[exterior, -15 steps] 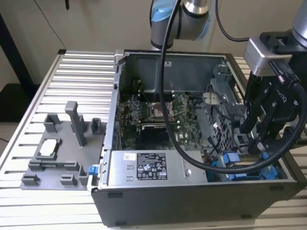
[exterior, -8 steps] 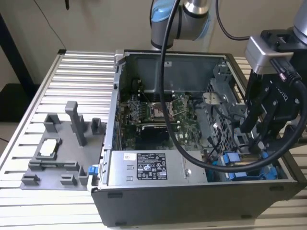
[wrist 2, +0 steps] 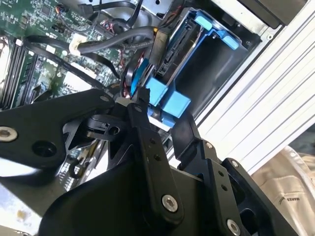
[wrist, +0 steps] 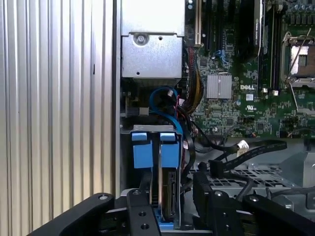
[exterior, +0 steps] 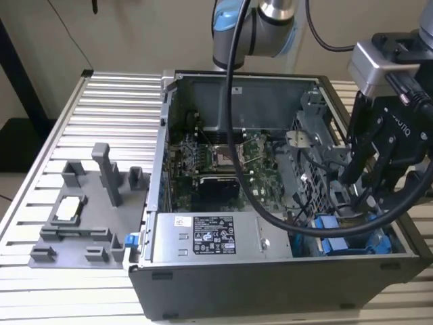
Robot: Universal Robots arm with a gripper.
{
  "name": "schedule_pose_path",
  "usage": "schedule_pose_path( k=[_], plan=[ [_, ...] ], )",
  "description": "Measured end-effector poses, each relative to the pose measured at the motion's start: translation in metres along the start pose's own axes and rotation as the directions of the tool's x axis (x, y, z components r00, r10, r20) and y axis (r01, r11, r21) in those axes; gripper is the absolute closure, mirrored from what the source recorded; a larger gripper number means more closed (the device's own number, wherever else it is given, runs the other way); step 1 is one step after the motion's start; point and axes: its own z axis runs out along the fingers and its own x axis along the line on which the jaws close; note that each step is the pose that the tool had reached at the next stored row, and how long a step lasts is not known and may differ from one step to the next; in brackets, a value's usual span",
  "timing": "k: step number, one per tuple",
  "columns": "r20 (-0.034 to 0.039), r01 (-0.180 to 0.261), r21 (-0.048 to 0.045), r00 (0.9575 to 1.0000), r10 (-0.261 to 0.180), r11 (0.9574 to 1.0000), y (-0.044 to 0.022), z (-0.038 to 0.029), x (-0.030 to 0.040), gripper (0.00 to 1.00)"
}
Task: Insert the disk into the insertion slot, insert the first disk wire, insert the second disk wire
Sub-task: 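Insert the disk into the insertion slot, then insert the first disk wire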
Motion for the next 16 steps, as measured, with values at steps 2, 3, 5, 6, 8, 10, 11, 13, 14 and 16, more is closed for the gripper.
schedule_pose_path(
  k=[2, 3, 5, 6, 8, 10, 11, 13, 14, 16],
  plan=[
    [-0.0019, 0.0, 0.0, 1.0, 0.0, 1.0, 0.0001, -0.0034, -0.0002, 0.53],
    [-0.002, 0.0, 0.0, 1.0, 0.0, 1.0, 0.0001, -0.004, -0.0002, 0.53],
    [-0.0017, 0.0, 0.0, 1.0, 0.0, 1.0, 0.0001, -0.004, -0.0002, 0.53],
    [-0.0016, 0.0, 0.0, 1.0, 0.0, 1.0, 0.0001, -0.004, -0.0002, 0.53],
    [-0.0007, 0.0, 0.0039, 1.0, 0.0, 1.0, 0.0002, -0.0043, -0.0002, 0.53],
    [0.008, 0.001, 0.0301, 1.0, -0.001, 0.9995, 0.001, -0.0043, -0.0002, 0.53],
    [0.0136, 0.001, 0.0451, 0.9999, -0.002, 0.999, 0.0014, -0.0042, -0.0003, 0.53],
    [0.0265, 0.002, 0.0722, 0.9996, -0.004, 0.9974, 0.0017, -0.0042, -0.0003, 0.53],
    [0.0327, 0.003, 0.0871, 0.9994, -0.006, 0.9962, 0.002, -0.0043, -0.0003, 0.53],
    [0.0434, 0.004, 0.118, 0.999, -0.009, 0.993, 0.0024, -0.0042, -0.0003, 0.53]
  ],
)
